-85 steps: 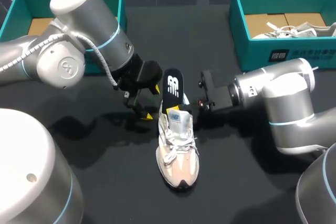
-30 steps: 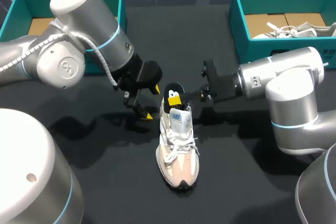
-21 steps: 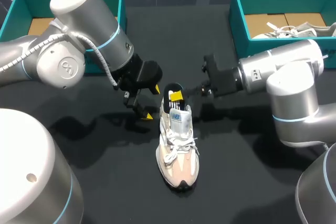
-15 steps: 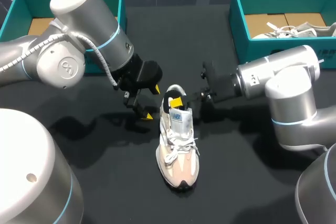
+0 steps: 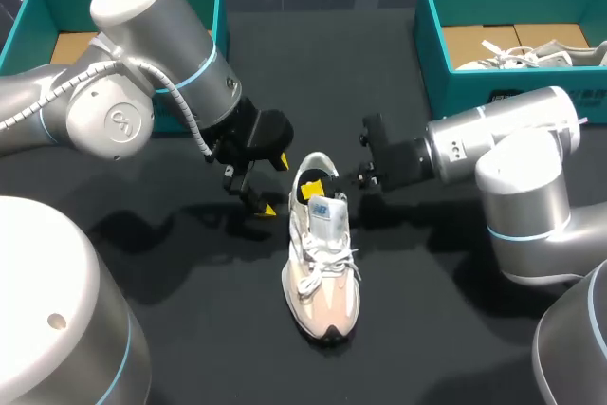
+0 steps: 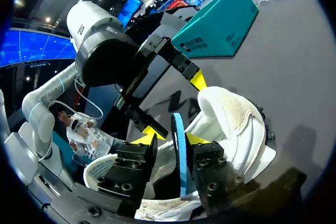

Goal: Take the shoe out of the shoebox, open the shoe tongue, remove and reinsert the insole, then place the shoe into the shoebox

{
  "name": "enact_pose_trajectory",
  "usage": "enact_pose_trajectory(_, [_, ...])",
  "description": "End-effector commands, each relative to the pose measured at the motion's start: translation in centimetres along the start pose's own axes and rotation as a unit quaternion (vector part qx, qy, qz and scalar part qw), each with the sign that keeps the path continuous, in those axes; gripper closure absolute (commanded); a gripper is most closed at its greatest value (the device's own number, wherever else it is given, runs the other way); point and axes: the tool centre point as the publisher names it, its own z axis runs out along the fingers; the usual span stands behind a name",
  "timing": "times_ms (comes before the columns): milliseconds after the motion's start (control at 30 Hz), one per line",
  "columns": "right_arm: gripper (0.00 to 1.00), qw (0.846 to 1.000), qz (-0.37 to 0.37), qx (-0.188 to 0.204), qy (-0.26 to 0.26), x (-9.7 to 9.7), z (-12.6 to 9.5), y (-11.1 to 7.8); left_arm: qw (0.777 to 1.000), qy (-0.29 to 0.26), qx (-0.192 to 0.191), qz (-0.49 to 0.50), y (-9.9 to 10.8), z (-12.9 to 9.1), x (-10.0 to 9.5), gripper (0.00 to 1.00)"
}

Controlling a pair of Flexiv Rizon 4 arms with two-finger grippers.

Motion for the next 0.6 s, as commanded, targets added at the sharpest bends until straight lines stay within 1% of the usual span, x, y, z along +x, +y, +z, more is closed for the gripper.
enact_pose_trajectory(33, [0.65, 1.0, -0.004, 0.014, -0.011, 0.4, -0.9, 1.0, 1.0, 0.0, -0.001, 0.001, 0.0, 0.1, 0.0, 0.0])
enact_pose_trajectory(133, [0.69, 1.0, -0.007, 0.018, -0.016, 0.2, -1.2, 1.6, 1.0, 0.0, -0.001, 0.001, 0.0, 0.1, 0.0, 0.0])
enact_pose_trajectory(167, [0.71, 1.0, -0.007, 0.019, -0.018, 0.0, -1.2, 1.7, 1.0, 0.0, -0.001, 0.001, 0.0, 0.1, 0.0, 0.0])
enact_pose_trajectory(233, [0.79, 1.0, -0.004, 0.021, -0.02, -0.5, -1.2, 1.9, 1.0, 0.0, -0.001, 0.001, 0.0, 0.1, 0.0, 0.0])
enact_pose_trajectory(267, [0.94, 1.0, -0.002, 0.022, -0.019, -0.8, -1.1, 2.0, 1.0, 0.0, -0.001, 0.001, 0.0, 0.1, 0.0, 0.0])
enact_pose_trajectory(300, [1.0, 1.0, 0.0, 0.024, -0.018, -1.0, -1.0, 2.0, 1.0, 0.0, -0.001, 0.001, 0.0, 0.1, 0.0, 0.0])
enact_pose_trajectory(433, [1.0, 1.0, 0.011, 0.026, -0.009, -1.5, -0.5, 1.3, 1.0, 0.0, -0.001, 0.001, 0.0, 0.1, 0.0, 0.0])
enact_pose_trajectory(600, [1.0, 0.999, 0.038, 0.025, 0.002, -1.4, 0.3, -0.7, 1.0, 0.0, -0.001, 0.001, 0.0, 0.1, 0.0, 0.0])
